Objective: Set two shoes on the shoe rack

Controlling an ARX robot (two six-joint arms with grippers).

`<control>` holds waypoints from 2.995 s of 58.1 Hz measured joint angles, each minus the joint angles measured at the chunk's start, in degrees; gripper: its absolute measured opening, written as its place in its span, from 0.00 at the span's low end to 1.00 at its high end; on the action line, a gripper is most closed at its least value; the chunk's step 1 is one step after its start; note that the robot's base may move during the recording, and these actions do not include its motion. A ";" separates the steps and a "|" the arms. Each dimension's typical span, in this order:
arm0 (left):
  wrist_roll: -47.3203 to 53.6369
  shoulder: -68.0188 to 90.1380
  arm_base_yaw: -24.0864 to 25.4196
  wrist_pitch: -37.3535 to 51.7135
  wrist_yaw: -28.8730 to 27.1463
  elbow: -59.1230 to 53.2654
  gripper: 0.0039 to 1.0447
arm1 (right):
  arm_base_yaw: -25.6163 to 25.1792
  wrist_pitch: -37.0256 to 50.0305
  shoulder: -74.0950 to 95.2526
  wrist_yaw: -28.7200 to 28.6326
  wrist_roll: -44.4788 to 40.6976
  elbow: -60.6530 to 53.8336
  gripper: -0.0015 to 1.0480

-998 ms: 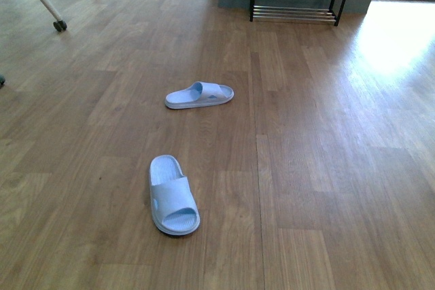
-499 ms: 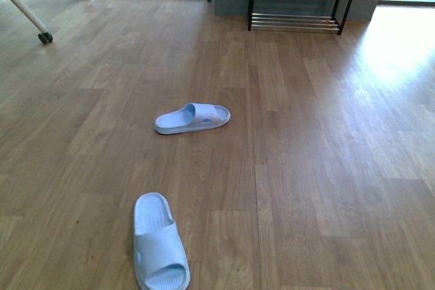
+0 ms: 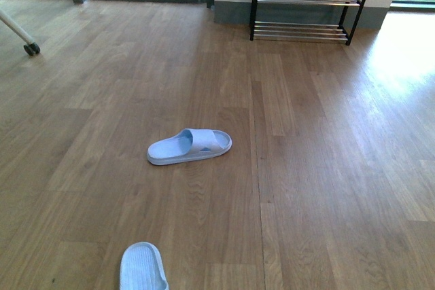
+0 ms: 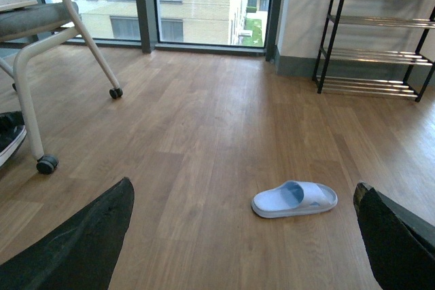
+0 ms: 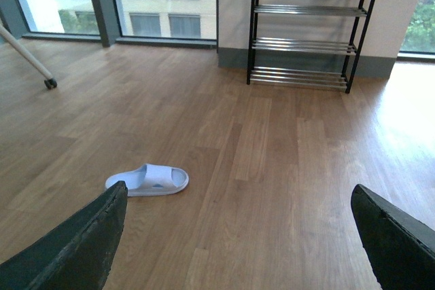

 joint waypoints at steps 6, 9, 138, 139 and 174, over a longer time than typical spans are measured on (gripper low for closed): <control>0.00 0.00 0.00 0.00 0.02 0.00 0.91 | 0.00 0.00 0.02 0.02 0.00 0.00 0.91; 0.00 0.00 0.00 -0.02 0.02 0.00 0.91 | 0.00 0.00 0.02 0.02 0.00 0.00 0.91; -60.26 159.01 -12.44 -5.31 14.45 75.63 0.91 | 0.00 0.00 0.00 0.00 0.00 0.00 0.91; -60.28 159.32 -12.55 -5.75 14.47 76.00 0.91 | 0.00 0.00 0.00 0.00 0.00 0.00 0.91; -55.98 166.48 -14.80 -17.70 15.45 84.02 0.69 | 0.00 0.00 0.00 0.00 0.02 0.00 0.91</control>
